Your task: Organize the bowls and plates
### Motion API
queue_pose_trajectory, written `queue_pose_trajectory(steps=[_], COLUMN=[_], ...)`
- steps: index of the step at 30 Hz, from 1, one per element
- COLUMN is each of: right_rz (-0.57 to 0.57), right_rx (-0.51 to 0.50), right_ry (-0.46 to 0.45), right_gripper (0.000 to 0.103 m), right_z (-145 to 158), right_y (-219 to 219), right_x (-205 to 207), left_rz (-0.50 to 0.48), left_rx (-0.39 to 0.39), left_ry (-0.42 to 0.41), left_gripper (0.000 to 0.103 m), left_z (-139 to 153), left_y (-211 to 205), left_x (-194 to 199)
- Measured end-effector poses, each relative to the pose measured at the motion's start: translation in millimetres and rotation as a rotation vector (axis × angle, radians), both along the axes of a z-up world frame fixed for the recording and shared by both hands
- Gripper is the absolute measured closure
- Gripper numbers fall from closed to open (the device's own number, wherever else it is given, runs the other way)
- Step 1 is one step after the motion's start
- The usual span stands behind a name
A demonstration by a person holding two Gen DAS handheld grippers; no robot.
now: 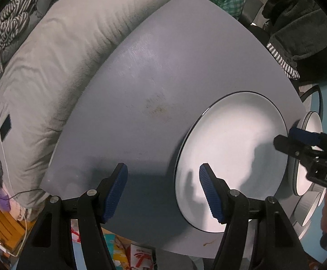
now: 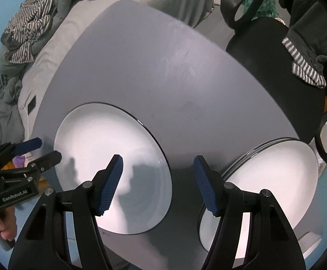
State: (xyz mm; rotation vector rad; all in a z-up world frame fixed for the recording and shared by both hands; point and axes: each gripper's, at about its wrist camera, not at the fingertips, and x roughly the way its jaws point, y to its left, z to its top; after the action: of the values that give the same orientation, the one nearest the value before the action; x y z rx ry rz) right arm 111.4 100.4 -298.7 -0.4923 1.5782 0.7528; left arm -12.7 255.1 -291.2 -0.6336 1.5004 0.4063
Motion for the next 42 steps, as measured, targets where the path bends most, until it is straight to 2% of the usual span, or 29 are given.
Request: queue_pose_trajectory(steps=[7,11,17,22,25,27,35,42], right_rz=[-0.002,-0.008,-0.021,-0.046,-0.064,-0.072,-0.078,-0.101], right_rx=[0.003,0.010,-0.025,-0.034,-0.035,-0.025,-0.026,-0.014], right_ry=[0.036,0.056,0.066,0.078,0.088,0.104,0.121,0.122], right_gripper=[0.038,0.049,0.064,0.077,0.085,0.085,0.085,0.086], right_z=[-9.5,-12.1,-21.5,-24.4,-25.5,-25.9,-26.4,-26.3], right_y=[-0.7,-1.1,-6.4,-12.2,-16.7,-18.8,-20.2,-25.4], right_x=[-6.8,-8.9,-6.6,-4.4,-1.5,-0.1,0.1,0.1], left_rz=[0.001,0.000,0.020,0.037,0.043,0.036,0.000,-0.007], left_rx=[-0.010,-0.011,-0.029,-0.077,-0.105,-0.112,-0.141,-0.131], left_ry=[0.012,0.016,0.016,0.013,-0.008,-0.016,-0.021,-0.022], left_gripper=[0.036,0.036,0.052,0.056,0.066,0.075,0.088,0.088], left_z=[-11.6,-15.1,-20.6,-25.5,-26.2,-26.6,-31.2,-32.6], left_y=[-0.5,1.5,5.9,8.3,9.7,9.5,4.8,4.5], left_x=[-0.9,-1.4,-1.1,-2.1,-1.5,-0.1,6.7,9.7])
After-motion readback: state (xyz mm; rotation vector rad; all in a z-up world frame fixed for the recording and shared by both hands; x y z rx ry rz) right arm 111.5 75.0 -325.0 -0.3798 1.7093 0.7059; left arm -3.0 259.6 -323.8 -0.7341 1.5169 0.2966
